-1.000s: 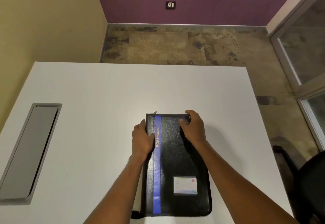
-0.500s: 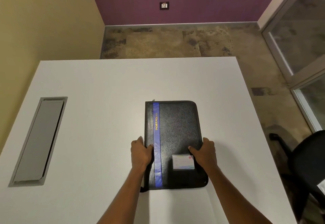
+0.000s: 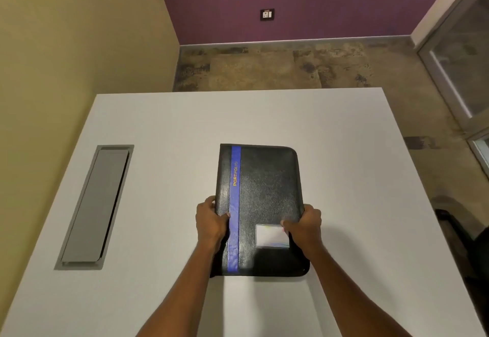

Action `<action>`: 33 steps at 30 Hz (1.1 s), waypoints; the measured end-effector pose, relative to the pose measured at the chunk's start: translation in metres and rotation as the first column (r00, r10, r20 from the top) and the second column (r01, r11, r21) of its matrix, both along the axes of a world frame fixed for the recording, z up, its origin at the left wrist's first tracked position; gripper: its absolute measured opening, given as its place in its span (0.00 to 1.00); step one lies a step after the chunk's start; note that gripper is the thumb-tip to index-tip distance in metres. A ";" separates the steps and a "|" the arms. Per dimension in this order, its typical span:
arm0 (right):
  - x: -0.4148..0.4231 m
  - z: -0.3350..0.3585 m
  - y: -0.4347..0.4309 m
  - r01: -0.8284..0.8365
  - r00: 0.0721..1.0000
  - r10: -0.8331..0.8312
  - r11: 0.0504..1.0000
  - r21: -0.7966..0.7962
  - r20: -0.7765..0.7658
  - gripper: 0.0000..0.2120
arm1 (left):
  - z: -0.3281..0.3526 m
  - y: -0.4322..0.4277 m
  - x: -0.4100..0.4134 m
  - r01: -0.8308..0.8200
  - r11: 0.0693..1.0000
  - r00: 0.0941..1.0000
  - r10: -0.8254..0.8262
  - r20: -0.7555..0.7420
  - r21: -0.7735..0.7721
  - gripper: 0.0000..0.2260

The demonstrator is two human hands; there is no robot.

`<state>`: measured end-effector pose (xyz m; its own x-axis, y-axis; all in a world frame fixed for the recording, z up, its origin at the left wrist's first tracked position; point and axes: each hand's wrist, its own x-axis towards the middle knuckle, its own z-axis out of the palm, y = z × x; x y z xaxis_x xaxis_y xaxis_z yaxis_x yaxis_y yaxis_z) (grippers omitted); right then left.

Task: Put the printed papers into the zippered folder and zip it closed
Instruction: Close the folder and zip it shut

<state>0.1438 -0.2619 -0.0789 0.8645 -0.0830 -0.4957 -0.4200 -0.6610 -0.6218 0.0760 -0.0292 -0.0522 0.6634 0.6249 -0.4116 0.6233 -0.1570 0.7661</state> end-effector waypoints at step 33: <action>-0.029 0.031 0.127 -0.423 0.863 0.479 0.858 -0.290 0.158 0.29 | -0.008 0.082 -0.042 0.276 0.805 0.949 -0.144 -0.279 0.525 0.18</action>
<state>0.1151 -0.1351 -0.0480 0.9176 0.2520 -0.3075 0.0877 -0.8827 -0.4617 0.0340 0.0524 -0.0599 0.7408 0.6447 -0.1883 0.6629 -0.6568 0.3594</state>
